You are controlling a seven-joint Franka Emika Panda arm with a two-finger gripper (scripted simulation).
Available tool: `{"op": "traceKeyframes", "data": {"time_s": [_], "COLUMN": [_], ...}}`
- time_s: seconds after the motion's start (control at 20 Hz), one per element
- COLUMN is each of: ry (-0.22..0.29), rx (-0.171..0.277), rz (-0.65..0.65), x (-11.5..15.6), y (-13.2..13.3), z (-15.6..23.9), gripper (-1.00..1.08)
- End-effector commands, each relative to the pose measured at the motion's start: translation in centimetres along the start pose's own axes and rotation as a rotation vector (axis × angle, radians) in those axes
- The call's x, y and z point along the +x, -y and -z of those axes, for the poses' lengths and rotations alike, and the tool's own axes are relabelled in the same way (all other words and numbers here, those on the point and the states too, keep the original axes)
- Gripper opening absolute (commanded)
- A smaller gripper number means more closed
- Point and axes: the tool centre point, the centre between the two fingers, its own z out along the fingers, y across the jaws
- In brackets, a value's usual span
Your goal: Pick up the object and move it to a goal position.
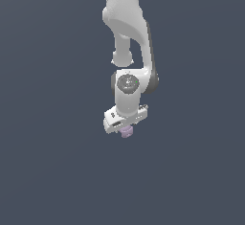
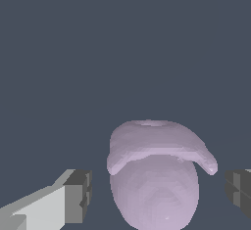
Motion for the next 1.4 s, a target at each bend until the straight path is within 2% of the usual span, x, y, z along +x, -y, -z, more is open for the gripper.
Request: {"op": "traceKeyframes", "data": {"time_s": [0.0,0.3,0.35,1.0,1.35], "ry": [0.0,0.0,0.0,0.0,0.0], "rx": [0.0,0.0,0.0,0.0,0.0], "rz": [0.001,0.002,0.002,0.002,0.002], "x": [-0.1,0.1,0.1,-0.1,-1.2], "y": [0.0,0.0,0.0,-0.1,-0.8], "z": [-1.3,-2.3,-2.3,-2.1,-0.1], "gripper": [1.0,1.0,-1.0,-1.0,-1.0]}}
